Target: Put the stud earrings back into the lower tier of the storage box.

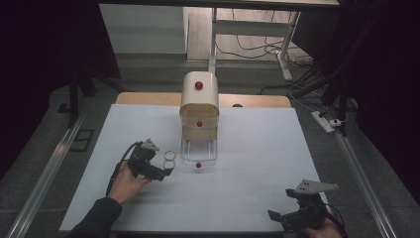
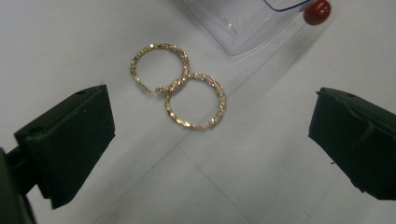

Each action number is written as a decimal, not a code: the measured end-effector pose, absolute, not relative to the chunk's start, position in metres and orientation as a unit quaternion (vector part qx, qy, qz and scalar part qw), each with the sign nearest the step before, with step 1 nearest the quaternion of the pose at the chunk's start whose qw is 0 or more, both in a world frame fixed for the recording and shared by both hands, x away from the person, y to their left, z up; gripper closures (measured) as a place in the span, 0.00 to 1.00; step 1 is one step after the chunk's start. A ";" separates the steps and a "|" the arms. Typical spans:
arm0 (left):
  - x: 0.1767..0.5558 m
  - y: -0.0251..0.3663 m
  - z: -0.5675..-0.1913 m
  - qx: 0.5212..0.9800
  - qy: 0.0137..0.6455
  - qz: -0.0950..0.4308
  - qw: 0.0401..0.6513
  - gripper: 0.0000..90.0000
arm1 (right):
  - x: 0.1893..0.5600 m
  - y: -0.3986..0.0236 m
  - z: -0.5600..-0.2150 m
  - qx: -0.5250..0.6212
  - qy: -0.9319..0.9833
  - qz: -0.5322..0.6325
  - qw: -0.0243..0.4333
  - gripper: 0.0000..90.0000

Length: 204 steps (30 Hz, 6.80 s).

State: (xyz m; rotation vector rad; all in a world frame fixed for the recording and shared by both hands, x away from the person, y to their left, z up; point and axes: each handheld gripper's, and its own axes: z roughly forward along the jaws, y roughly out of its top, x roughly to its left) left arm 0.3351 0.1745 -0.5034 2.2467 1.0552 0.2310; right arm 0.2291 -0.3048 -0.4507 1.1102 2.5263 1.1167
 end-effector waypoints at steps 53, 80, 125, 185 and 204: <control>0.372 0.166 -0.484 0.837 0.419 0.070 0.345 0.96 | 0.228 -0.306 -0.450 0.368 0.845 0.380 0.081 0.03; 0.357 0.122 -0.444 0.837 0.359 0.069 0.407 0.96 | 0.229 -0.305 -0.451 0.368 0.847 0.377 0.077 0.03; 0.352 0.123 -0.458 0.836 0.373 0.069 0.396 0.53 | 0.228 -0.305 -0.451 0.359 0.851 0.376 0.074 0.03; 0.332 0.143 -0.532 0.903 0.323 0.074 0.273 0.19 | 0.230 -0.304 -0.451 0.356 0.854 0.372 0.071 0.03; 0.334 0.150 -0.526 0.879 0.384 0.062 0.275 0.97 | 0.230 -0.303 -0.451 0.358 0.854 0.371 0.071 0.04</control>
